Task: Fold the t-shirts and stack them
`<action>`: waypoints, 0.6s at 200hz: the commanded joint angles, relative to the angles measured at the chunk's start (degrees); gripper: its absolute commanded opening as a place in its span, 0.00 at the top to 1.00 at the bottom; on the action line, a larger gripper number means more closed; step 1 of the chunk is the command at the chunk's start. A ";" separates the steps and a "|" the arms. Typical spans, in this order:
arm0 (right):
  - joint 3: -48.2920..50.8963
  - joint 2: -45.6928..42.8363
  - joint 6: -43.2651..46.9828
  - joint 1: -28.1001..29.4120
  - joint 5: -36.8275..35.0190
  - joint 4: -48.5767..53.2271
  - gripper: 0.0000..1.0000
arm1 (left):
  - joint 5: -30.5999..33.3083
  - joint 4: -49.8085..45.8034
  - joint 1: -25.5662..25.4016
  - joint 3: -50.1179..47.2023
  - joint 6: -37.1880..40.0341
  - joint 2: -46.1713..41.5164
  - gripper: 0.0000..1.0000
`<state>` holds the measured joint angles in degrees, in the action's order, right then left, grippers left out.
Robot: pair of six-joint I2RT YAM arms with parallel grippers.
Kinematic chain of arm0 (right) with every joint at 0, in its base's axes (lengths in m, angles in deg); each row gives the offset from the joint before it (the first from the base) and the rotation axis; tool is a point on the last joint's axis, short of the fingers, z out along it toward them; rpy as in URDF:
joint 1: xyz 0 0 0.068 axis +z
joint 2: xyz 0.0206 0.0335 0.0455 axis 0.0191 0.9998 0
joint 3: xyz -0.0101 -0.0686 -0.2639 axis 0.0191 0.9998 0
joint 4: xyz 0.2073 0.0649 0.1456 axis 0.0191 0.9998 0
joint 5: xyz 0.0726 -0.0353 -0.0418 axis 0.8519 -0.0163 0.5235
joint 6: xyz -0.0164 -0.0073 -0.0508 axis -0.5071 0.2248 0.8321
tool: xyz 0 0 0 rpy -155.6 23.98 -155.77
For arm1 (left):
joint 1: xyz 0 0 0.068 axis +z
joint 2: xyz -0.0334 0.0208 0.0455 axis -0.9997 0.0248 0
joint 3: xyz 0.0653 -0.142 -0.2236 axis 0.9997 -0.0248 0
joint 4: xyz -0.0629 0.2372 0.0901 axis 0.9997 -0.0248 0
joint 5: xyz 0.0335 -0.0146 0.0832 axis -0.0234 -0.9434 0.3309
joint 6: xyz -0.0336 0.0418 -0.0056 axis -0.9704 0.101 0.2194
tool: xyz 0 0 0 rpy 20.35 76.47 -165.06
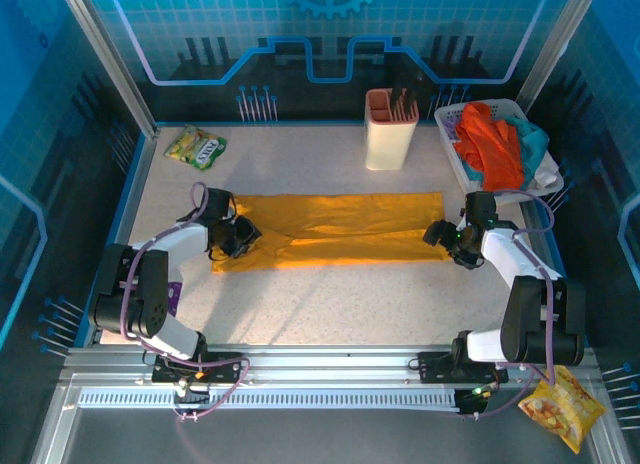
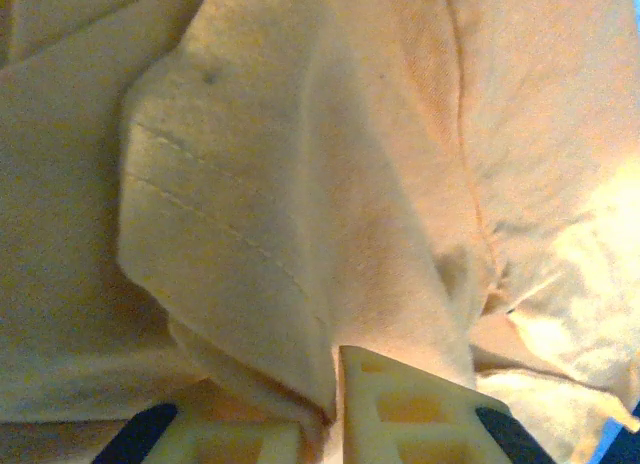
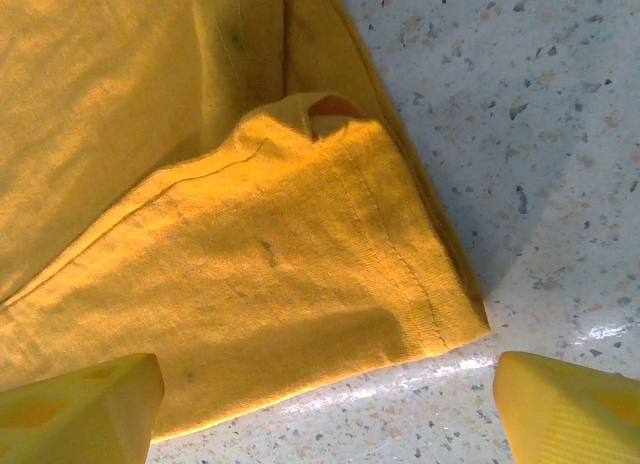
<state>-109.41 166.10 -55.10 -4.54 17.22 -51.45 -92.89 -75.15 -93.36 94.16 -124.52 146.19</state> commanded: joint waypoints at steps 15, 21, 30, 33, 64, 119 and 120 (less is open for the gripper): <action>0.12 -0.06 -0.60 0.71 0.39 0.24 0.14 | 1.17 -2.41 -0.75 3.26 0.05 0.40 1.00; 0.08 0.07 -0.60 0.75 0.31 0.27 0.14 | 1.21 -2.63 -0.76 3.77 0.05 0.64 1.00; 0.01 0.20 -0.62 0.71 0.38 0.29 0.14 | 1.06 -2.98 -0.76 4.54 0.23 1.14 1.00; -0.08 0.26 -0.58 0.70 0.45 0.35 0.14 | 1.06 -3.10 -0.81 4.93 0.32 1.33 1.00; -0.47 0.27 -0.57 0.66 0.39 0.66 0.14 | 1.36 -4.88 -0.87 8.72 1.33 2.86 1.00; -0.82 0.31 -0.77 0.66 0.87 0.54 0.14 | 1.80 -9.69 -1.17 18.01 3.54 7.23 1.00; -0.85 0.30 -0.76 0.64 0.85 0.54 0.14 | 1.86 -9.75 -1.18 18.18 3.57 7.32 1.00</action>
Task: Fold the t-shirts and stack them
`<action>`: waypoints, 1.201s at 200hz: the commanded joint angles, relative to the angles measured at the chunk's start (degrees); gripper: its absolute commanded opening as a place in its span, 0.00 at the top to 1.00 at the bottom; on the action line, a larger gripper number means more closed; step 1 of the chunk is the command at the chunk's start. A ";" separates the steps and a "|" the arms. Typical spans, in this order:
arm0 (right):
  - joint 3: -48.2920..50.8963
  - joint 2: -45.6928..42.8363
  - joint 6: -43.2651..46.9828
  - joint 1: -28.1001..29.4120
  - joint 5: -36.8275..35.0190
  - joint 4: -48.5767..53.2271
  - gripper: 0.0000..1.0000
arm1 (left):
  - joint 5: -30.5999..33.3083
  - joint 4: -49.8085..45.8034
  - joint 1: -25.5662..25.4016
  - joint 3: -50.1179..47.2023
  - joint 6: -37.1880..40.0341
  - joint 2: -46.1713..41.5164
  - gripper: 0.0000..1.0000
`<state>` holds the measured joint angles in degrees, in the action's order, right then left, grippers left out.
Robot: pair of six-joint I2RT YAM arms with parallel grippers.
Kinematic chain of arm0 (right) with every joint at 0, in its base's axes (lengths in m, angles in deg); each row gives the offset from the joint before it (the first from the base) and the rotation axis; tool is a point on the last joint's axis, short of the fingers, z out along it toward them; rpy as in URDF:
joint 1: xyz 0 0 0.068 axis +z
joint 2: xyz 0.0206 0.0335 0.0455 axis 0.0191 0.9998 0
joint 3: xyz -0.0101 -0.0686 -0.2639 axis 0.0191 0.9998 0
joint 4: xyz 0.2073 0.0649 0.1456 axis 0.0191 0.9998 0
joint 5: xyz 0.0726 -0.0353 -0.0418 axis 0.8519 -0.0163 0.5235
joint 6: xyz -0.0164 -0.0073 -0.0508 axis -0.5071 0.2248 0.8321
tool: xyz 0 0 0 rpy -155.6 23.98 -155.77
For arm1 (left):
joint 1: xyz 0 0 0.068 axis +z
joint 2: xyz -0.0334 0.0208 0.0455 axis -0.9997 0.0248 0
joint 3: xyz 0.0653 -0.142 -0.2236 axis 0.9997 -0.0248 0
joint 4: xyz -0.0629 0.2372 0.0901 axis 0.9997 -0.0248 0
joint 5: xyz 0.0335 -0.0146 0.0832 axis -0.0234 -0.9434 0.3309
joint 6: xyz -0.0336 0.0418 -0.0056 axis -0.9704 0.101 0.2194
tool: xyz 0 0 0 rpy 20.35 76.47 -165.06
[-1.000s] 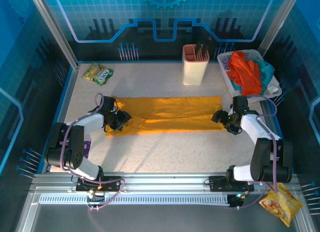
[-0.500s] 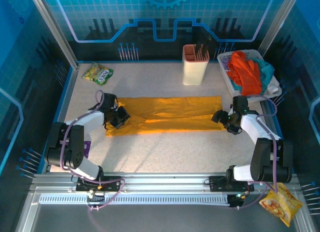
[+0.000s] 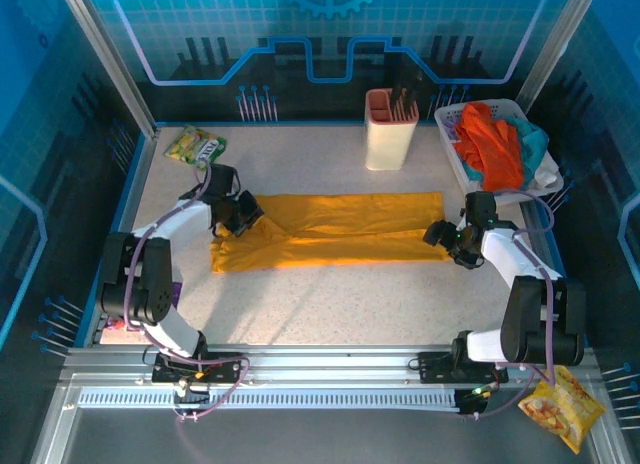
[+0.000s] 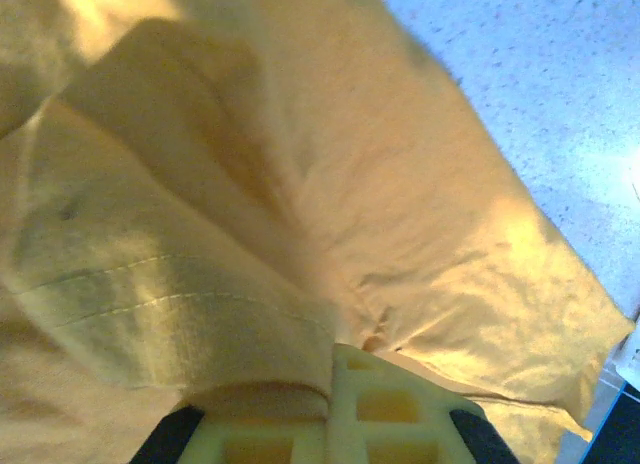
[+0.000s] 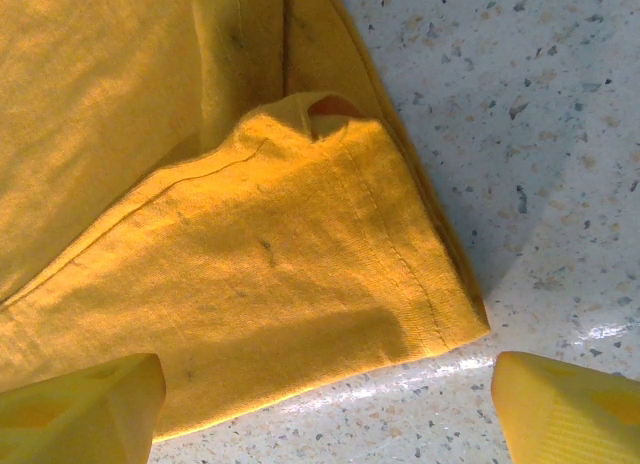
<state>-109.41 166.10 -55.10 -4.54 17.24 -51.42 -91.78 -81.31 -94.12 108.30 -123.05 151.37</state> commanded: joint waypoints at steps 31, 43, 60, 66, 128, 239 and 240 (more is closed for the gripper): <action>-0.87 0.25 -0.62 0.66 0.92 0.51 0.14 | 0.85 -4.37 -0.44 8.07 2.57 5.29 1.00; -0.87 0.29 -0.62 0.70 0.90 0.51 0.14 | 0.33 -4.67 -0.60 9.65 2.78 7.14 1.00; -0.81 0.28 -0.57 0.75 0.98 0.60 0.14 | 0.02 -5.04 -1.04 11.37 3.39 9.52 0.99; -0.77 0.23 -0.51 0.68 0.97 0.59 0.15 | -0.20 -5.16 -1.12 11.94 3.68 10.36 0.88; -0.09 -0.18 -0.07 0.64 1.15 0.60 0.15 | 0.07 -7.85 -1.53 14.48 5.20 12.50 0.47; -1.73 0.93 2.98 2.07 2.11 1.13 0.14 | 7.96 -11.38 -5.27 -2.38 9.61 -1.78 0.46; -1.79 1.09 2.96 2.09 2.16 1.17 0.14 | 8.12 -11.42 -5.27 -2.51 9.69 -1.80 0.46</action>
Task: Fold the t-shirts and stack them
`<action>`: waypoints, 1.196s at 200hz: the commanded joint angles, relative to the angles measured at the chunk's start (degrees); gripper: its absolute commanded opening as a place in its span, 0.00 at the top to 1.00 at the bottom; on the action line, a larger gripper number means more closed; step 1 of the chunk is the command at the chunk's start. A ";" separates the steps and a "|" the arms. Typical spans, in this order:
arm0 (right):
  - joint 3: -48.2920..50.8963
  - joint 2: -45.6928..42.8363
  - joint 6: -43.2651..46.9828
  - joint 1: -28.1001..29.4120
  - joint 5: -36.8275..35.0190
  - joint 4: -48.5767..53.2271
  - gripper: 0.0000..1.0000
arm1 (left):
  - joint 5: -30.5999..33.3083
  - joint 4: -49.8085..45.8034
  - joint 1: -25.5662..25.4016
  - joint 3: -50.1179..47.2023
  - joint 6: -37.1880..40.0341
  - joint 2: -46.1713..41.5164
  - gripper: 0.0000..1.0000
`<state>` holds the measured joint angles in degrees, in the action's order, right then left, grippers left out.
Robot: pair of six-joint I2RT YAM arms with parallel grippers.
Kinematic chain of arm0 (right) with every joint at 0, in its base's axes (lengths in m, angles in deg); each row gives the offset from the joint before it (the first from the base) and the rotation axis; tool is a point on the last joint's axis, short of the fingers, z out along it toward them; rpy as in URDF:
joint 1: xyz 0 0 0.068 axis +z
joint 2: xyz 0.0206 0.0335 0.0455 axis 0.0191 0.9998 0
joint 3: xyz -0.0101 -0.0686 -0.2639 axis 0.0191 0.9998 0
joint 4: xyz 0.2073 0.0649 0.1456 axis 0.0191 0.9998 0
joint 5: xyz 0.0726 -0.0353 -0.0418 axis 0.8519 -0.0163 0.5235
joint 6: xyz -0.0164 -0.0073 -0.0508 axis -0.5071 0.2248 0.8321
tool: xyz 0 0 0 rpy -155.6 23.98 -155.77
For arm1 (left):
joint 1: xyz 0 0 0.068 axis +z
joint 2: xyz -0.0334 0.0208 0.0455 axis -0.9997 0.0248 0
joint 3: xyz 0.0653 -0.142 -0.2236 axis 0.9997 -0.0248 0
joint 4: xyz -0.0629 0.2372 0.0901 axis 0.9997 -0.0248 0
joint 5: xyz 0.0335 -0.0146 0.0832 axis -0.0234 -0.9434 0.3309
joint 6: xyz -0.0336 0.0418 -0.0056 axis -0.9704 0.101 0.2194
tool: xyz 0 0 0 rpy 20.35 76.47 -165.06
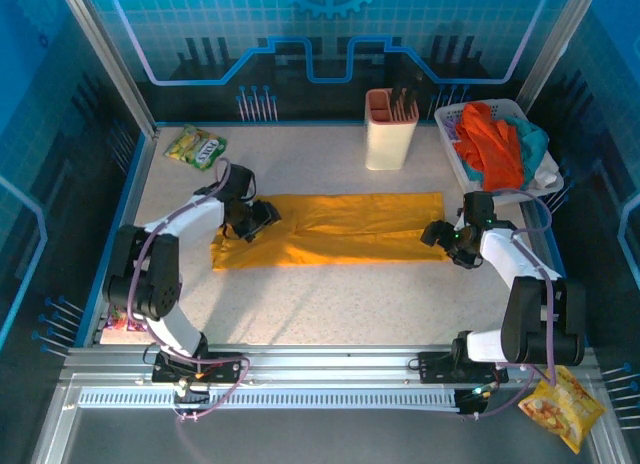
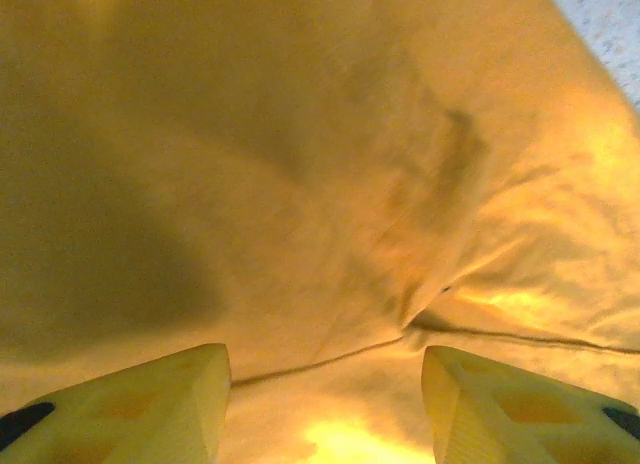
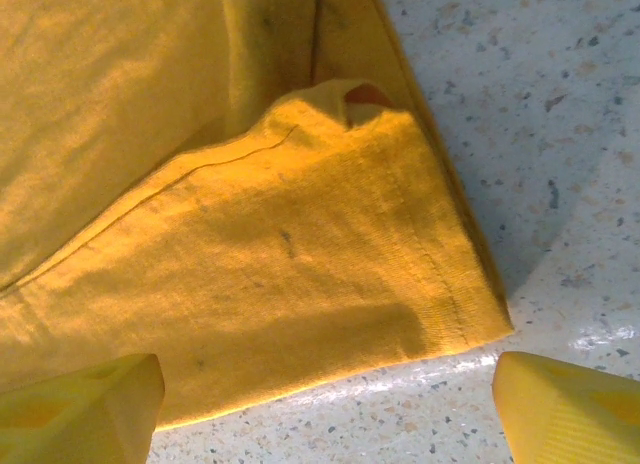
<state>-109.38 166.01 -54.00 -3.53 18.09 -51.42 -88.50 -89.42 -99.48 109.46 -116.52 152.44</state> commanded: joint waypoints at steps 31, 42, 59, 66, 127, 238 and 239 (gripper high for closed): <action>-4.11 4.17 2.01 3.10 0.01 1.33 0.16 | 6.14 -6.63 0.26 -4.17 6.05 -0.96 0.48; -5.50 4.20 2.25 4.65 -0.60 1.20 0.17 | 6.04 -7.46 0.26 -4.23 6.31 -1.55 0.49; -9.43 5.82 2.85 7.54 -0.90 0.78 0.16 | 5.51 -6.14 0.26 -5.12 5.80 -2.87 0.48; -11.47 7.41 2.98 8.54 -0.54 0.84 0.16 | 5.21 -5.65 0.26 -4.84 5.79 -2.41 0.48; -25.47 26.27 0.91 11.34 3.33 -2.23 0.17 | 3.86 -7.49 0.17 1.76 8.19 7.65 0.50; -34.22 37.51 -2.31 12.62 1.16 5.36 0.16 | 6.76 -14.57 0.32 11.80 13.03 15.53 0.50; -34.39 37.58 -2.34 12.62 1.13 5.62 0.16 | 6.85 -14.68 0.33 11.99 13.06 15.68 0.50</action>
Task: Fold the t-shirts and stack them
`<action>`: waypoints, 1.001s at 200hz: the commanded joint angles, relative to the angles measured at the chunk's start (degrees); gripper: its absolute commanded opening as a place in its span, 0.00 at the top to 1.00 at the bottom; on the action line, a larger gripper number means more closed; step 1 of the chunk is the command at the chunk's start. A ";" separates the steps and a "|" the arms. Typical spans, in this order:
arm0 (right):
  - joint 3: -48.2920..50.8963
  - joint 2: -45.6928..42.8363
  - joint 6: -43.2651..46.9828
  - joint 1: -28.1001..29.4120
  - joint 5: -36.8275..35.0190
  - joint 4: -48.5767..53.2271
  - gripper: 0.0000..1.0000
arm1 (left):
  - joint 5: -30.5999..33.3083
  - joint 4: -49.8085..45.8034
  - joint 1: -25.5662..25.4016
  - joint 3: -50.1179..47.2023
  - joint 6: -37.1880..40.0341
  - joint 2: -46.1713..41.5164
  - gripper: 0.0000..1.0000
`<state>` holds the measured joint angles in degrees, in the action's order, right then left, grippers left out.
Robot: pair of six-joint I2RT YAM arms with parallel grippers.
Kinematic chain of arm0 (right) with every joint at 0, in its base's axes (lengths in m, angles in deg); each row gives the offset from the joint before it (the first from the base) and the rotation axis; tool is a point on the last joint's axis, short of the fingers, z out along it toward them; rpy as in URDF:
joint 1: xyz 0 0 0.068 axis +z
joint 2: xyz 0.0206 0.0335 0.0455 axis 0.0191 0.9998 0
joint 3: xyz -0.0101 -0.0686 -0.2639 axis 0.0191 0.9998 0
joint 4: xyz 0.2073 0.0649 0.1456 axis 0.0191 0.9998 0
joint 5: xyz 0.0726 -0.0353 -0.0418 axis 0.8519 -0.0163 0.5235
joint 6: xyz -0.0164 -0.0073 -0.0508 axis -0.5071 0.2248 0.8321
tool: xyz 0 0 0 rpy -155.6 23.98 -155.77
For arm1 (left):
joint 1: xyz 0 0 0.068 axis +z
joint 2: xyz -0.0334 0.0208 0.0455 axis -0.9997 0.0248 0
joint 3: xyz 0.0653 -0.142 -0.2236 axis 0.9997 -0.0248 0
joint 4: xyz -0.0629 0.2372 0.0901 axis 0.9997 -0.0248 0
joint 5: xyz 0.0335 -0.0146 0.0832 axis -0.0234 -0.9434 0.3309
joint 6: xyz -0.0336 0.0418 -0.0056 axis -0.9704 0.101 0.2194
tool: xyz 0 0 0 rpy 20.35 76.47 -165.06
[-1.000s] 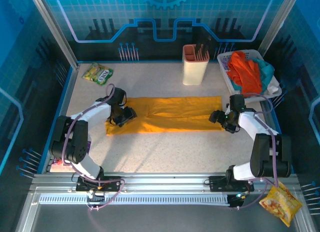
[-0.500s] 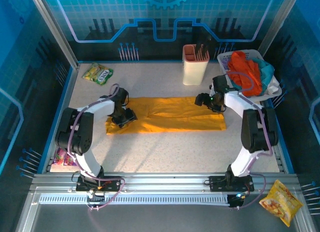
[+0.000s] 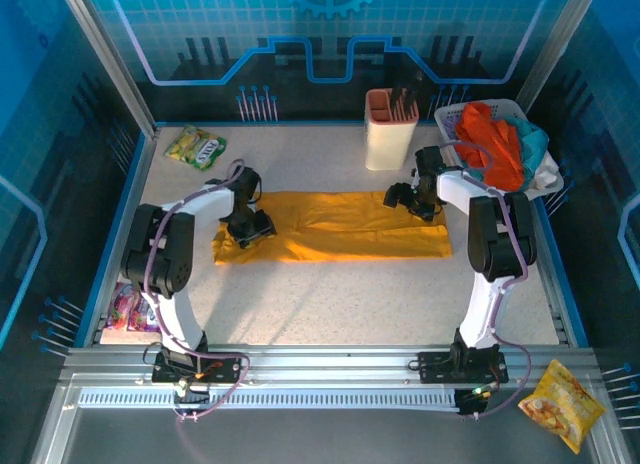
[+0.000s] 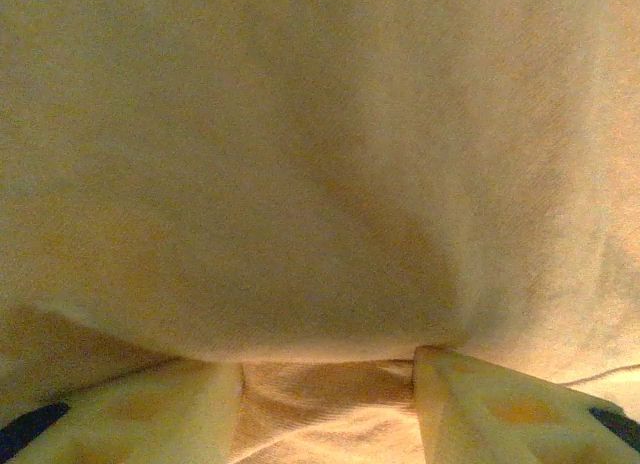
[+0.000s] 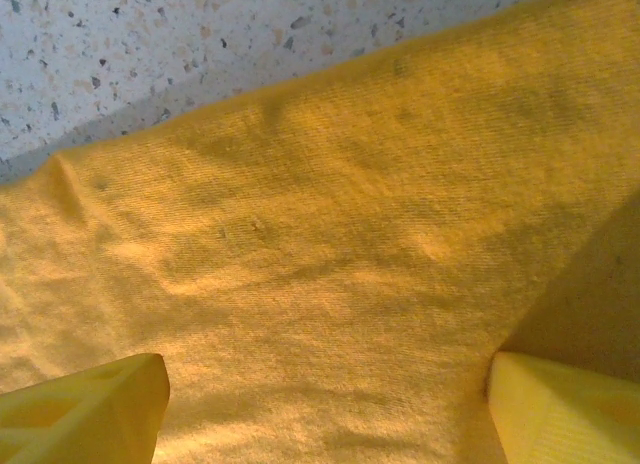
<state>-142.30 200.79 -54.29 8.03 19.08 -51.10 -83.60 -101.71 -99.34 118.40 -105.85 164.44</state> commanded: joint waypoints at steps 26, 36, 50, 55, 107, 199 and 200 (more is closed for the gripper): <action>-4.70 4.82 -2.69 1.55 1.52 9.96 0.17 | 2.33 -4.57 0.65 6.57 3.51 6.11 0.50; -3.80 4.52 -3.90 1.42 3.11 9.40 0.17 | 2.05 -5.09 0.91 7.87 3.86 6.87 0.50; -2.50 3.57 -5.27 1.62 3.41 9.23 0.18 | 1.91 -6.09 1.26 9.77 4.29 7.70 0.50; -2.00 3.22 -5.77 1.56 4.30 8.83 0.18 | 1.86 -6.43 1.40 10.32 4.48 7.93 0.50; 0.65 1.32 -7.72 3.59 7.70 8.35 0.18 | 1.84 -9.47 2.73 15.84 6.78 10.62 0.51; 13.48 -7.29 -12.50 15.14 8.33 3.88 0.19 | 0.47 -13.94 3.13 33.12 8.38 21.06 0.51; 13.74 -7.35 -12.70 15.31 8.35 3.70 0.19 | 0.42 -14.02 3.12 33.39 8.48 21.23 0.51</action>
<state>-133.54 194.47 -63.14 19.11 26.07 -48.08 -82.36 -112.46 -96.24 146.24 -99.21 181.95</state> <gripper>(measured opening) 0.815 0.487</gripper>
